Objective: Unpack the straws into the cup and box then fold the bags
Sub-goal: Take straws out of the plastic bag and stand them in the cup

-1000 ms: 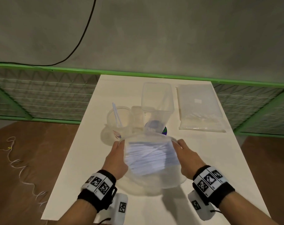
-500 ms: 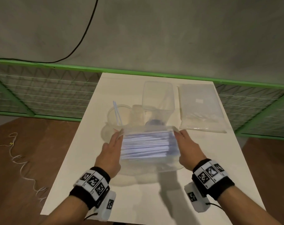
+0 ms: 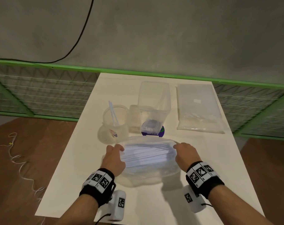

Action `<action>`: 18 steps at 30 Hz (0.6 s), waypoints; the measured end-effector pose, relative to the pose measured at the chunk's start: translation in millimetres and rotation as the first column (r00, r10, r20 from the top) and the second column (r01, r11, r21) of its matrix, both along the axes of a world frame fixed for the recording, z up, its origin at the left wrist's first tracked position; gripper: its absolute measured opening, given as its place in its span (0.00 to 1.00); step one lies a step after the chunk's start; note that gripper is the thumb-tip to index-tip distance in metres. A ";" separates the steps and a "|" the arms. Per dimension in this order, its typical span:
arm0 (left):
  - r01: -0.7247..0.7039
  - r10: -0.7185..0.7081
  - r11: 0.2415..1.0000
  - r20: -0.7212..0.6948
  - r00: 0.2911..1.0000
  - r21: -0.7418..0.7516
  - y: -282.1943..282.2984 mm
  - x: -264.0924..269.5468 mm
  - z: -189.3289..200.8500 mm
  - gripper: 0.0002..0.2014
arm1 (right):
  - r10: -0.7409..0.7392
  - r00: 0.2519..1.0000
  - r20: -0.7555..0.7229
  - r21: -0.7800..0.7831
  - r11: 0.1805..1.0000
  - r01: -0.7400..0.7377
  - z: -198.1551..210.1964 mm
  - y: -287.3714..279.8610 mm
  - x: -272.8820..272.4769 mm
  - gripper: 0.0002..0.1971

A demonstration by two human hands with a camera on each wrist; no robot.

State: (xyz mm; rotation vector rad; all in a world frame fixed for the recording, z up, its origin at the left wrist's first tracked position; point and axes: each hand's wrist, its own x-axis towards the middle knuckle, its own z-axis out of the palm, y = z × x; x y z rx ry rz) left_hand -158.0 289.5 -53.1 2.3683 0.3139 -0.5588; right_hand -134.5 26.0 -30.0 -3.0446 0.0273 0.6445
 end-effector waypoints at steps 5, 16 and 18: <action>0.083 -0.065 0.972 -0.091 0.994 0.219 -5.2 4.4 16.1 0.11 | 0.043 0.999 -0.009 0.001 0.999 -0.043 4.6 -3.9 4.7 0.10; 0.190 -0.229 0.788 -0.008 0.974 0.586 4.1 -2.2 26.6 0.34 | 0.108 0.987 0.117 0.153 0.980 -0.126 22.1 -9.1 -0.1 0.36; 0.173 -0.204 0.815 -0.006 0.979 0.552 12.0 -4.1 18.3 0.38 | 0.128 0.988 0.084 0.164 0.976 -0.140 17.7 0.3 -8.5 0.35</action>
